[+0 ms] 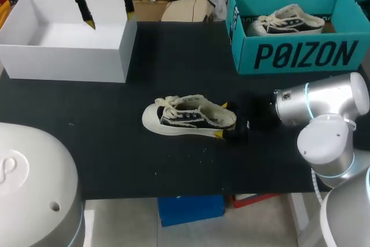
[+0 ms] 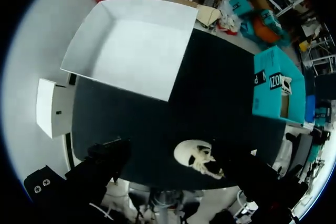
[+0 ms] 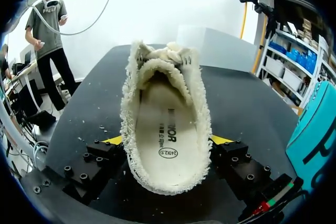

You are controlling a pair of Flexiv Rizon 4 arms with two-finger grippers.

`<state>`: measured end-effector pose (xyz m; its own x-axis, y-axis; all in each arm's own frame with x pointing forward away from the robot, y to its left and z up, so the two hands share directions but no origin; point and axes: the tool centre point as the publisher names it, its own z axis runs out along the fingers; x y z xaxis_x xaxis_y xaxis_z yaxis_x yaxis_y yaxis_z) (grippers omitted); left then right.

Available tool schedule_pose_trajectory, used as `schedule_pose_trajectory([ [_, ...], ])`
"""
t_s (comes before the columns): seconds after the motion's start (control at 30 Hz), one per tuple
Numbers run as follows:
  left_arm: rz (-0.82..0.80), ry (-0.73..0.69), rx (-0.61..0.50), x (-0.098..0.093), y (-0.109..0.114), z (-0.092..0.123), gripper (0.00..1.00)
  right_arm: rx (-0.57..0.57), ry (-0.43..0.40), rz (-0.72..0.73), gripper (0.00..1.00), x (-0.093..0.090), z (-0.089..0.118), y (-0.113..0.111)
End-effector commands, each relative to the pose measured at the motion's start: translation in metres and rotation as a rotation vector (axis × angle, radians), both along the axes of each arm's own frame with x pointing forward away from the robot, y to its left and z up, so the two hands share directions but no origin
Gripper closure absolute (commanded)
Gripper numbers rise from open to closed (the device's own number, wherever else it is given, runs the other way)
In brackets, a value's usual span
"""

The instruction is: Take the shoe out of the shoebox, open the shoe tongue, remove and reinsert the insole, then place the shoe into the shoebox

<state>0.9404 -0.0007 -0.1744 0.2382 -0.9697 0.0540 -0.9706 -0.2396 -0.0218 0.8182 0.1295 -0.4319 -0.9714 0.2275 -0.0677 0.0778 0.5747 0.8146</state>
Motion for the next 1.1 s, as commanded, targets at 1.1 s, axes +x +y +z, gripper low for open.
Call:
schedule_pose_trajectory([
  [1.1,-0.107,-0.075,-0.086,-0.054,-0.043,0.003,0.00,-0.003,0.003,0.000,1.00,0.001,0.000,0.000],
])
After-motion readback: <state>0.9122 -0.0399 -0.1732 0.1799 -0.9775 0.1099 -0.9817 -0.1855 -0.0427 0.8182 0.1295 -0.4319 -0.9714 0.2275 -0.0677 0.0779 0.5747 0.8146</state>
